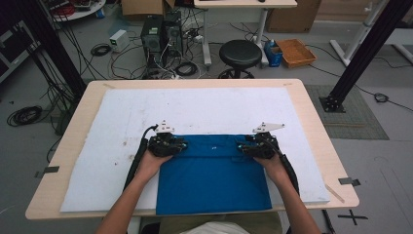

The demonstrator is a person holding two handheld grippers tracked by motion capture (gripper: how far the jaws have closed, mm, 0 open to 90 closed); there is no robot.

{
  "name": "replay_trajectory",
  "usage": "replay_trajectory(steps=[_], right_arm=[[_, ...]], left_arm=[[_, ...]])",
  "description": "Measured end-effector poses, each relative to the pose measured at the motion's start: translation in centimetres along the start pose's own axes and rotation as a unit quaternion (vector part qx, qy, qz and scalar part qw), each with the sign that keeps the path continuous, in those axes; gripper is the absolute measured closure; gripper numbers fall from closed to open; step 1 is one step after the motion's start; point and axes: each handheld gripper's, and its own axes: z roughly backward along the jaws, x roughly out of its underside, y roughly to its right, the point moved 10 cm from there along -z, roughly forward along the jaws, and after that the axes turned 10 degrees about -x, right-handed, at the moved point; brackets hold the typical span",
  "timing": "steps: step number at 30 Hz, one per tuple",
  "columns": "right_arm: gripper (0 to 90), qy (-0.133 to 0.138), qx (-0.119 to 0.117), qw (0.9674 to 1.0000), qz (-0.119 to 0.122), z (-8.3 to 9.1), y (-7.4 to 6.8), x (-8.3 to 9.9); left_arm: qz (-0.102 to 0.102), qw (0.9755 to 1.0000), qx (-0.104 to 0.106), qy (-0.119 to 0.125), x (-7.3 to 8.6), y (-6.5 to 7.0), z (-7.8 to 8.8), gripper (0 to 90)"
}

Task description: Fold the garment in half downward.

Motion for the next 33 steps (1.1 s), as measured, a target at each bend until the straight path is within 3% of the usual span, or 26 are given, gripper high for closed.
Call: replay_trajectory(steps=[3,6,8,10,14,23,27,30,33], right_arm=[[73.0,-0.022,0.004,0.9996,0.016,-0.3,-0.1,0.5],[82.4,-0.01,-0.007,0.9998,0.018,0.2,-0.4,0.2],[82.6,-0.005,-0.012,0.9998,0.018,0.4,-0.4,0.2],[82.6,0.007,-0.014,0.9999,0.002,1.0,-0.3,0.1],[82.6,0.022,-0.032,0.9992,-0.005,1.6,-0.6,0.1],[82.5,0.047,-0.09,0.9942,0.035,4.6,-2.7,0.3],[82.5,0.035,-0.115,0.9914,0.054,5.4,-3.6,1.4],[82.5,0.015,-0.135,0.9886,0.065,5.5,-4.7,2.7],[82.5,-0.011,-0.146,0.9856,0.084,5.7,-5.9,3.9]], left_arm=[[-0.002,0.9999,0.009,0.011,-0.3,0.3,0.3,85.9],[0.007,0.9989,0.031,0.033,-0.7,0.7,0.9,86.6],[0.009,0.9985,0.04,0.037,-0.7,0.8,1.3,86.8],[0.005,0.9982,0.045,0.038,-0.7,0.9,1.5,87.0],[0.006,0.9954,0.074,0.06,-0.9,1.5,2.5,86.9],[-0.018,0.9867,0.126,0.1,-0.7,2.9,5.5,86.9],[-0.036,0.9833,0.156,0.086,0.5,3.9,6.3,86.9],[-0.053,0.9832,0.161,0.066,1.7,4.7,6.5,86.9],[-0.07,0.9813,0.172,0.049,2.7,5.7,7.1,86.8]])
